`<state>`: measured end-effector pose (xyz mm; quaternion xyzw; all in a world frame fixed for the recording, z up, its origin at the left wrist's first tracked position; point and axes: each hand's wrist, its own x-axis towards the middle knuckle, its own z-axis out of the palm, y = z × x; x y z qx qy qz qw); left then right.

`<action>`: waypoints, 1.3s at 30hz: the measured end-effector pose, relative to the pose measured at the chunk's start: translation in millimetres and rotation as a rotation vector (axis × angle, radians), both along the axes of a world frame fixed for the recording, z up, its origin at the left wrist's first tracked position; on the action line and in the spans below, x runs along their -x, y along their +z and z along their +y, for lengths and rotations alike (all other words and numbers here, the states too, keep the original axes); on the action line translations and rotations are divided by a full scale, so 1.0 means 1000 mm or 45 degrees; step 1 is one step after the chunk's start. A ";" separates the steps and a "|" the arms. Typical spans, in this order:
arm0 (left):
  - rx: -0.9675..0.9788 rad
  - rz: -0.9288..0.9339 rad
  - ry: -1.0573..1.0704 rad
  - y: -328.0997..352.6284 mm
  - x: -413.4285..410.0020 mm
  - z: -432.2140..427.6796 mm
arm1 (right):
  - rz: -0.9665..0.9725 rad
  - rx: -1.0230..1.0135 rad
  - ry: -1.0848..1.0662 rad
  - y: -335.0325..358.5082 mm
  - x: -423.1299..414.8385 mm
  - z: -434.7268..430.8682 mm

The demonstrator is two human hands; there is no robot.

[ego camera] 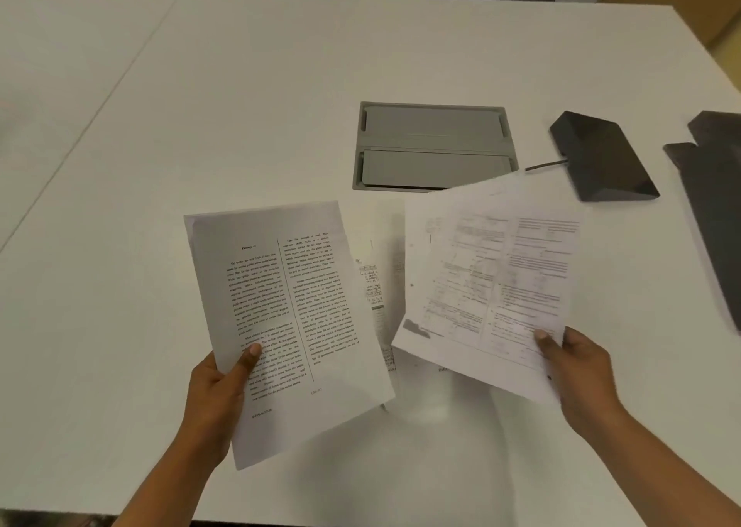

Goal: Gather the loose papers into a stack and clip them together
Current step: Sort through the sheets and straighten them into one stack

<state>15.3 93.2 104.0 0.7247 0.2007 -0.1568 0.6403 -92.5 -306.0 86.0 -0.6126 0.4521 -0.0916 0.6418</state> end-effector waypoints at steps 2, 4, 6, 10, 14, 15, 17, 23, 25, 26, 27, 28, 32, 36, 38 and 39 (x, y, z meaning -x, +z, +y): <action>-0.002 0.009 -0.007 -0.002 -0.001 -0.002 | -0.092 -0.077 0.022 0.015 0.006 0.001; 0.014 0.015 -0.033 -0.003 -0.001 -0.007 | -0.152 -0.115 0.066 0.028 0.008 0.007; 0.056 0.009 -0.079 -0.001 0.000 -0.016 | -0.203 -0.133 0.116 0.038 0.007 0.018; 0.169 0.023 -0.171 0.007 0.002 -0.043 | -0.227 -0.091 0.215 0.045 0.000 0.043; 0.268 0.060 -0.216 0.017 0.002 -0.067 | -0.209 0.012 0.323 0.045 -0.008 0.060; 0.275 0.066 -0.217 0.019 0.002 -0.072 | -0.199 0.036 0.358 0.045 -0.010 0.062; 0.304 0.069 -0.194 0.025 0.002 -0.080 | -0.176 0.037 0.461 0.046 -0.013 0.063; 0.257 0.051 -0.145 0.035 -0.003 -0.102 | -0.159 -0.177 0.608 0.049 -0.021 0.069; 0.257 -0.029 -0.171 0.036 -0.004 -0.106 | -0.170 -0.148 0.558 0.049 -0.023 0.069; 0.239 -0.073 -0.187 0.037 -0.005 -0.106 | -0.174 -0.129 0.545 0.050 -0.024 0.069; 0.229 -0.101 -0.211 0.037 -0.006 -0.106 | -0.174 -0.116 0.542 0.050 -0.026 0.067; 0.237 -0.102 -0.236 0.038 -0.007 -0.107 | -0.176 -0.103 0.543 0.051 -0.027 0.066; 0.308 -0.153 -0.407 0.039 -0.011 -0.112 | -0.210 -0.043 0.541 0.055 -0.038 0.058; 0.255 -0.290 -0.586 0.039 -0.015 -0.125 | -0.290 0.005 0.406 0.057 -0.049 0.052; 0.202 -0.356 -0.619 0.037 -0.019 -0.131 | -0.325 0.074 0.344 0.058 -0.054 0.048; 0.181 -0.388 -0.612 0.036 -0.022 -0.133 | -0.348 0.105 0.339 0.057 -0.055 0.046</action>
